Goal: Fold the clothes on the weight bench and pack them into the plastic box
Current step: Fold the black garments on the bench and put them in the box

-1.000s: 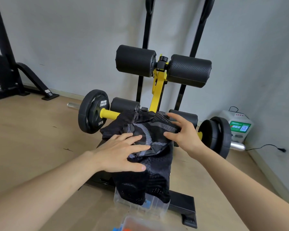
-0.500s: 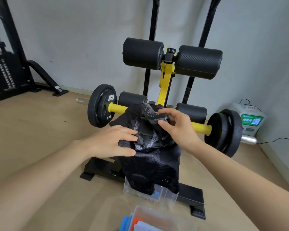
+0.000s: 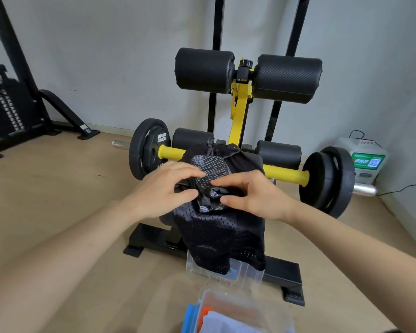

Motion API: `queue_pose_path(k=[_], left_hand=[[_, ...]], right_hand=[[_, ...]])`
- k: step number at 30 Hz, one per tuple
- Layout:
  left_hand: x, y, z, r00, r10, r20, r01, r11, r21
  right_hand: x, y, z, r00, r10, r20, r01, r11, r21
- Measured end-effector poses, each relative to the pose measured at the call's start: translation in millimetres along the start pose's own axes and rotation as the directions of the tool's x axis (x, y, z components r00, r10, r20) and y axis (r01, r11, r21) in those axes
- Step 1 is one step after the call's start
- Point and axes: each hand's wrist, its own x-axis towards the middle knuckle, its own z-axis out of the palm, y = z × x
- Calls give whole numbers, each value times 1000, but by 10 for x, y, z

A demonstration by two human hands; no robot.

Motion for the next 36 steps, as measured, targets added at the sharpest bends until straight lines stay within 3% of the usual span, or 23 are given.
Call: queue_pose_path(k=[2, 5, 8, 11, 16, 21, 24, 27, 29, 32, 36], left_hand=[[28, 113, 45, 996, 46, 73, -44, 999, -20], [42, 223, 58, 992, 76, 105, -79, 997, 21], [35, 222, 40, 992, 69, 107, -74, 996, 43], [21, 175, 56, 992, 59, 108, -62, 998, 28], [12, 174, 52, 996, 38, 83, -32, 997, -68], [26, 174, 3, 995, 29, 91, -21, 996, -89], [58, 168, -28, 998, 27, -56, -31, 997, -65], [92, 183, -114, 966, 54, -251, -47, 998, 33], [108, 213, -215, 948, 84, -308, -52, 993, 108], [103, 273, -360, 971, 73, -228, -51, 993, 104], [12, 321, -328, 999, -10, 44, 15, 995, -100]], right_hand=[[-21, 27, -56, 998, 42, -40, -33, 978, 207], [-24, 118, -125, 969, 142, -201, -77, 951, 300], [-24, 244, -165, 900, 273, -341, -241, 961, 134], [1, 237, -106, 880, 404, -252, -413, 910, 16], [124, 95, 78, 877, 428, -220, -461, 878, -130], [164, 13, 166, 901, 383, -205, -407, 910, -85], [183, 34, 184, 913, 327, -245, -341, 940, -16], [177, 23, 173, 939, 254, -233, -210, 957, 199], [160, -31, 125, 955, 193, -224, -116, 941, 317], [105, -136, -17, 985, 95, -145, -40, 938, 344], [-42, -206, -179, 997, 34, -65, -14, 956, 293]])
